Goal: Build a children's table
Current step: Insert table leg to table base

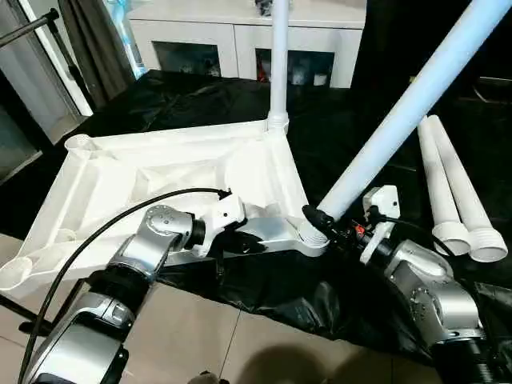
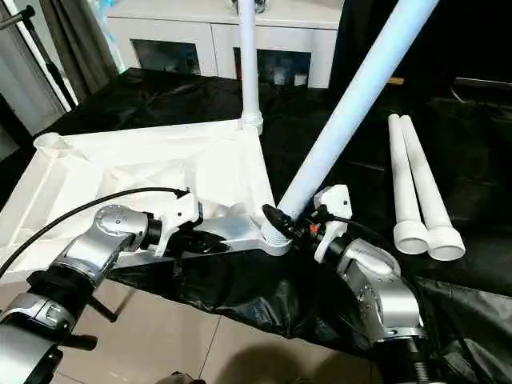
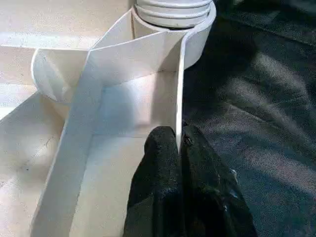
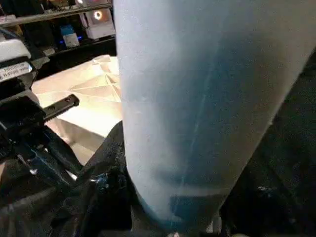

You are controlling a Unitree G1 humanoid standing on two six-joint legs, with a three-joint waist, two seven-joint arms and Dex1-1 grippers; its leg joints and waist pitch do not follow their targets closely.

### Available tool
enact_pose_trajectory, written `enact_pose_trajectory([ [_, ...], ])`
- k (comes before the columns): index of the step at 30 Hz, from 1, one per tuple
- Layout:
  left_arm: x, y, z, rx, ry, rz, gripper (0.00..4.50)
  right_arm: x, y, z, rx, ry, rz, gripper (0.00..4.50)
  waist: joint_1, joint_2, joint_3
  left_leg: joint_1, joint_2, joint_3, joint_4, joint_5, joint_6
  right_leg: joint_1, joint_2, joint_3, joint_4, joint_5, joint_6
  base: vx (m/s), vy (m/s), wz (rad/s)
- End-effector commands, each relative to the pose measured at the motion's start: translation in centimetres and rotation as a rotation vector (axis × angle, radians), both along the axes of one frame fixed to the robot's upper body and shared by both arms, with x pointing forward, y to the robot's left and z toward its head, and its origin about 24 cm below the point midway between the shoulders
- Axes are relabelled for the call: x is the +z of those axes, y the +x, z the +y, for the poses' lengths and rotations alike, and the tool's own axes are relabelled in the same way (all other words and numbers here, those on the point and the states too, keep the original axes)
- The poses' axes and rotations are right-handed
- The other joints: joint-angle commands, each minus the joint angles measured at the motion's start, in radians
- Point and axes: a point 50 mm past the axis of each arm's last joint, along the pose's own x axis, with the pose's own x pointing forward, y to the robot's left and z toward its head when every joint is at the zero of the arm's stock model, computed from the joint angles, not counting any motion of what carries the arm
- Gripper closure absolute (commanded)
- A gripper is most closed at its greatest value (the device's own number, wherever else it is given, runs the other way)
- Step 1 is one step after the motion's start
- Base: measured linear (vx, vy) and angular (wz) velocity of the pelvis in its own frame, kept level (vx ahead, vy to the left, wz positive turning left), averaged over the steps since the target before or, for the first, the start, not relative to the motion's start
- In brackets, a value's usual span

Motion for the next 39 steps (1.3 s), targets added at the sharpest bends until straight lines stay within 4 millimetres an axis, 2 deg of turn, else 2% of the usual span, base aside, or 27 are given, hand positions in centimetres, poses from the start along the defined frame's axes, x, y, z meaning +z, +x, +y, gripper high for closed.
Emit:
enact_pose_trajectory([
  [1,1.0,0.8,0.6,0.070,-0.041,-0.051,4.50,-3.2,-1.2,-0.1,0.012,-0.125,0.144,2.60,0.003,-0.011,-0.055,0.013,0.022,-0.009,-0.078,-0.277,0.008,0.043,-0.061,0.024,-0.089,-0.256,-0.202,0.000,0.000,0.00],
  [5,0.9,0.8,0.6,0.055,-0.021,-0.056,4.50,-2.9,-0.7,0.2,0.041,-0.158,0.135,2.60,-0.002,-0.013,-0.054,0.014,0.022,-0.009,-0.080,-0.297,0.002,0.042,-0.062,0.025,-0.093,-0.291,-0.194,0.000,0.000,0.00],
  [7,0.9,0.7,0.6,0.046,-0.012,-0.057,4.50,-2.6,-0.3,0.7,0.091,-0.190,0.139,2.60,-0.004,-0.020,-0.053,0.013,0.022,-0.010,-0.081,-0.303,0.003,0.042,-0.062,0.025,-0.094,-0.308,-0.190,0.000,0.000,0.00],
  [8,0.9,0.7,0.7,0.040,-0.007,-0.058,4.50,-2.5,-0.1,0.9,0.117,-0.203,0.145,2.60,-0.008,-0.021,-0.052,0.010,0.021,-0.011,-0.083,-0.299,0.004,0.045,-0.061,0.024,-0.094,-0.312,-0.189,0.000,0.000,0.00],
  [11,1.0,0.6,0.7,0.026,0.000,-0.060,4.50,-2.4,0.2,1.3,0.186,-0.232,0.161,2.61,-0.009,-0.021,-0.053,0.013,0.022,-0.010,-0.081,-0.294,0.009,0.040,-0.064,0.026,-0.095,-0.318,-0.189,0.000,0.000,0.00],
  [13,1.1,0.6,0.8,0.017,0.006,-0.060,4.50,-2.4,0.2,1.5,0.218,-0.245,0.176,2.61,-0.010,-0.028,-0.052,0.011,0.022,-0.010,-0.082,-0.294,0.009,0.042,-0.063,0.024,-0.094,-0.327,-0.187,0.000,0.000,0.00],
  [14,1.2,0.6,0.9,0.013,0.008,-0.061,4.50,-2.5,0.2,1.5,0.233,-0.250,0.185,2.61,-0.010,-0.028,-0.052,0.011,0.022,-0.010,-0.082,-0.294,0.009,0.042,-0.063,0.024,-0.094,-0.327,-0.187,0.000,0.000,0.00],
  [16,1.4,0.5,1.1,0.001,0.015,-0.061,4.50,-2.7,0.2,1.5,0.277,-0.272,0.201,2.61,-0.009,-0.034,-0.054,0.013,0.025,-0.009,-0.082,-0.286,0.011,0.040,-0.065,0.026,-0.095,-0.311,-0.192,0.000,0.000,0.00],
  [17,1.4,0.5,1.1,0.000,0.016,-0.061,4.50,-2.7,0.2,1.5,0.283,-0.275,0.203,2.61,-0.010,-0.033,-0.054,0.011,0.025,-0.010,-0.082,-0.284,0.011,0.041,-0.065,0.026,-0.092,-0.304,-0.194,0.000,0.000,0.00],
  [19,1.5,0.4,1.3,-0.012,0.022,-0.059,4.50,-2.7,0.3,1.4,0.311,-0.289,0.213,2.61,-0.008,-0.039,-0.055,0.013,0.027,-0.009,-0.082,-0.272,0.014,0.041,-0.065,0.026,-0.091,-0.270,-0.202,0.000,0.000,0.00],
  [20,1.5,0.4,1.3,-0.014,0.023,-0.059,4.50,-2.7,0.3,1.4,0.315,-0.291,0.214,2.61,-0.009,-0.037,-0.055,0.012,0.027,-0.009,-0.083,-0.269,0.015,0.042,-0.063,0.025,-0.088,-0.246,-0.210,0.000,0.000,0.00],
  [21,1.5,0.4,1.4,-0.020,0.025,-0.056,4.50,-2.7,0.3,1.4,0.332,-0.293,0.217,2.61,-0.008,-0.042,-0.056,0.013,0.027,-0.008,-0.082,-0.269,0.017,0.042,-0.063,0.025,-0.088,-0.237,-0.213,0.000,0.000,0.00],
  [22,1.6,0.3,1.4,-0.024,0.027,-0.054,4.50,-2.6,0.3,1.4,0.346,-0.294,0.219,2.61,-0.008,-0.040,-0.056,0.013,0.027,-0.008,-0.082,-0.266,0.016,0.043,-0.064,0.025,-0.086,-0.228,-0.217,0.000,0.000,0.00],
  [23,1.6,0.3,1.5,-0.031,0.030,-0.054,4.50,-2.6,0.3,1.4,0.357,-0.293,0.220,2.61,-0.008,-0.044,-0.055,0.013,0.028,-0.007,-0.083,-0.270,0.017,0.043,-0.064,0.025,-0.087,-0.221,-0.222,0.000,0.000,0.00],
  [24,1.8,0.3,1.5,-0.045,0.032,-0.051,4.50,-2.5,0.4,1.4,0.380,-0.290,0.221,2.61,-0.007,-0.041,-0.057,0.014,0.028,-0.008,-0.083,-0.267,0.017,0.044,-0.064,0.024,-0.084,-0.206,-0.229,0.000,0.000,0.00],
  [25,1.8,0.3,1.6,-0.048,0.032,-0.050,4.50,-2.5,0.4,1.4,0.386,-0.290,0.220,2.61,-0.007,-0.045,-0.057,0.014,0.029,-0.007,-0.084,-0.263,0.018,0.045,-0.064,0.023,-0.084,-0.190,-0.234,0.000,0.000,0.00],
  [29,2.2,0.4,1.7,-0.082,0.041,-0.046,4.50,-2.3,0.4,1.5,0.433,-0.283,0.197,2.61,-0.005,-0.045,-0.057,0.016,0.031,-0.006,-0.084,-0.262,0.019,0.045,-0.064,0.023,-0.081,-0.146,-0.250,0.000,0.000,0.00],
  [35,2.8,1.0,1.8,-0.086,0.059,-0.051,4.50,-2.3,0.4,1.7,0.482,-0.292,0.167,2.61,-0.001,-0.049,-0.058,0.018,0.030,-0.005,-0.083,-0.258,0.024,0.046,-0.064,0.023,-0.079,-0.126,-0.261,0.000,0.000,0.00],
  [39,3.1,1.5,1.6,-0.046,0.037,-0.063,4.50,-2.2,0.5,1.9,0.478,-0.290,0.156,2.61,0.002,-0.051,-0.054,0.020,0.031,-0.005,-0.086,-0.283,0.016,0.046,-0.067,0.024,-0.084,-0.173,-0.257,0.000,0.000,0.00],
])
